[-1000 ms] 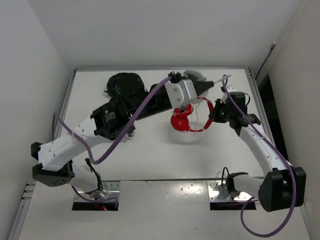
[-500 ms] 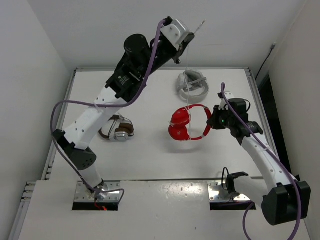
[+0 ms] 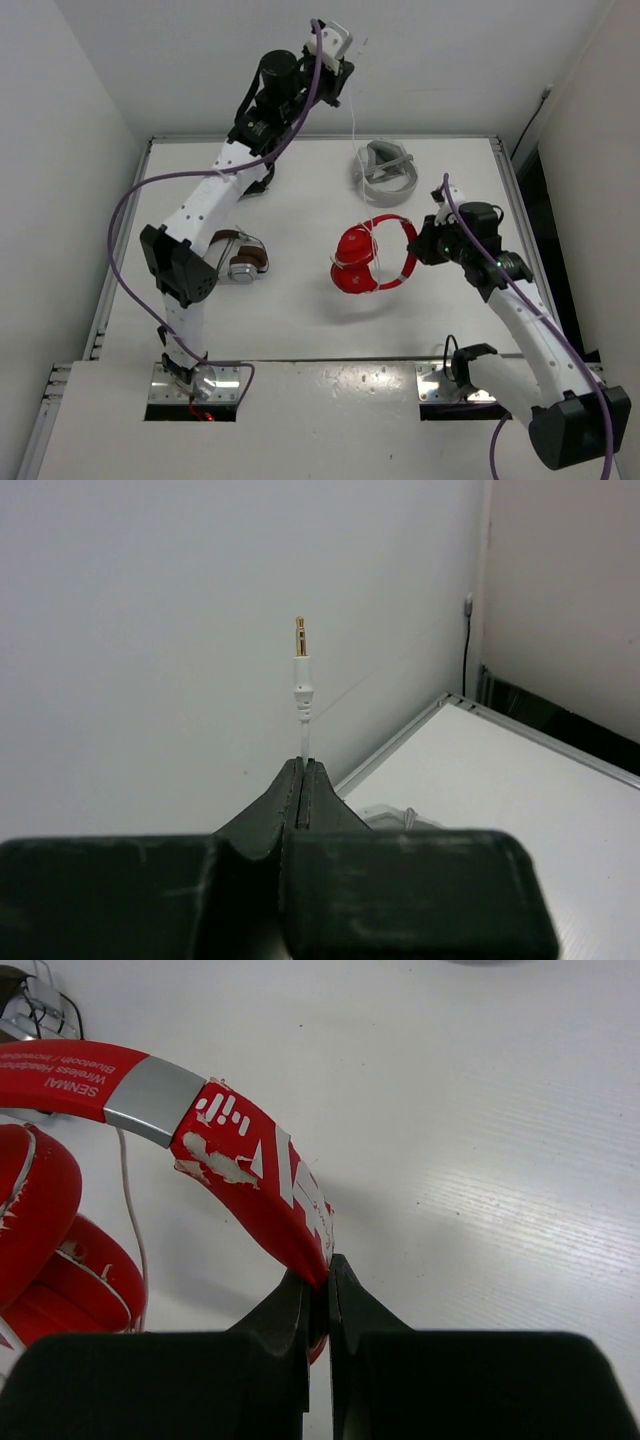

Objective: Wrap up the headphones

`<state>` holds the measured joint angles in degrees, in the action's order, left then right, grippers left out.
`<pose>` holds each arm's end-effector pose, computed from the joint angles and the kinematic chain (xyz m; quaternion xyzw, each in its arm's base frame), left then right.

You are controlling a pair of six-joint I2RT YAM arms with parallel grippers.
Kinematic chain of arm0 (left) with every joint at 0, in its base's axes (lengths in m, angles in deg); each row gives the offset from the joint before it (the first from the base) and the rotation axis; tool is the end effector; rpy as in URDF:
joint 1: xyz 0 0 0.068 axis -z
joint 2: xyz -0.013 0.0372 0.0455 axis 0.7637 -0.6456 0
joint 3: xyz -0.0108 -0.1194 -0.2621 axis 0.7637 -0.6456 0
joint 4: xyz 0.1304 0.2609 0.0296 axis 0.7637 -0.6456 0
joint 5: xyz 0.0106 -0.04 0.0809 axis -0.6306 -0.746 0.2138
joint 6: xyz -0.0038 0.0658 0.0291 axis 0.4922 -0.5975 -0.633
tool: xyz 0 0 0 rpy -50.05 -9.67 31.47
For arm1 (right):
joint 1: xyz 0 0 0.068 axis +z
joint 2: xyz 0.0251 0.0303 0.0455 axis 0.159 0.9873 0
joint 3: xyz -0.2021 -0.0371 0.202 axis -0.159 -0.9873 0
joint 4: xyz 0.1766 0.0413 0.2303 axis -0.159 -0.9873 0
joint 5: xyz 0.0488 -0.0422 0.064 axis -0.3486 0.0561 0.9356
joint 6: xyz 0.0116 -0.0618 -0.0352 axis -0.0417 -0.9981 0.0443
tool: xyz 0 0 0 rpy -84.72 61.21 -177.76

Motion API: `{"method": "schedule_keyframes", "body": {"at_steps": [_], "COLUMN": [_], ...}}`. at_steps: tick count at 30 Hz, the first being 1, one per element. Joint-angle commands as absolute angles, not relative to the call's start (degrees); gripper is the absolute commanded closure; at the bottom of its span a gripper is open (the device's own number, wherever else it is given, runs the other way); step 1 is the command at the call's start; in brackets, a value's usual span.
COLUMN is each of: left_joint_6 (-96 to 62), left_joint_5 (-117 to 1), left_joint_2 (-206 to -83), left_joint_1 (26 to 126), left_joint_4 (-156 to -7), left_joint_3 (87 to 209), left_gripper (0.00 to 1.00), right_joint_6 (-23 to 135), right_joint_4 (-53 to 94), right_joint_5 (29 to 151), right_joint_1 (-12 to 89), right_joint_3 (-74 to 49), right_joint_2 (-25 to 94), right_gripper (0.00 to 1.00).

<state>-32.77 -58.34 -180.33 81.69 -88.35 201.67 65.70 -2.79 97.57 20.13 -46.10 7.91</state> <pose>0.4227 -0.2737 0.5303 0.2530 0.5871 -0.2308 0.7335 0.2398 0.0621 0.2622 -0.0158 0.8859 0.2181 0.4092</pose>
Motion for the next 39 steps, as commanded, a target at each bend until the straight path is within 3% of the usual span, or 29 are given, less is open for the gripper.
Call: {"method": "schedule_keyframes", "body": {"at_steps": [1, 14, 26, 31, 39], "left_joint_6": [-29.6, -17.3, -3.3, 7.1, 16.2], "left_joint_5": [-59.4, -61.0, -72.7, -76.2, -76.5], "left_joint_2": [-181.6, -182.0, -174.1, -167.6, -161.3], "left_joint_1": [80.3, 74.0, 71.8, 71.8, 73.9], "left_joint_4": [-88.8, -93.7, -101.6, -99.0, -94.6], "left_joint_3": [204.2, 192.0, 167.5, 151.2, 138.0], "left_gripper": [1.00, 1.00, 1.00, 1.00, 1.00], "right_joint_6": [64.5, 62.9, 66.0, 73.3, 92.4], "right_joint_4": [0.5, 3.1, 6.8, 5.6, 3.6], "right_joint_5": [100.0, 89.6, 89.6, 88.2, 95.6], "right_joint_1": [21.9, 27.7, 27.2, 25.6, 21.8], "right_joint_3": [-43.7, -41.2, -35.7, -35.2, -35.2], "right_joint_2": [3.8, -1.8, 1.4, 2.5, 7.5], "right_gripper": [1.00, 1.00, 1.00, 1.00, 1.00]}}
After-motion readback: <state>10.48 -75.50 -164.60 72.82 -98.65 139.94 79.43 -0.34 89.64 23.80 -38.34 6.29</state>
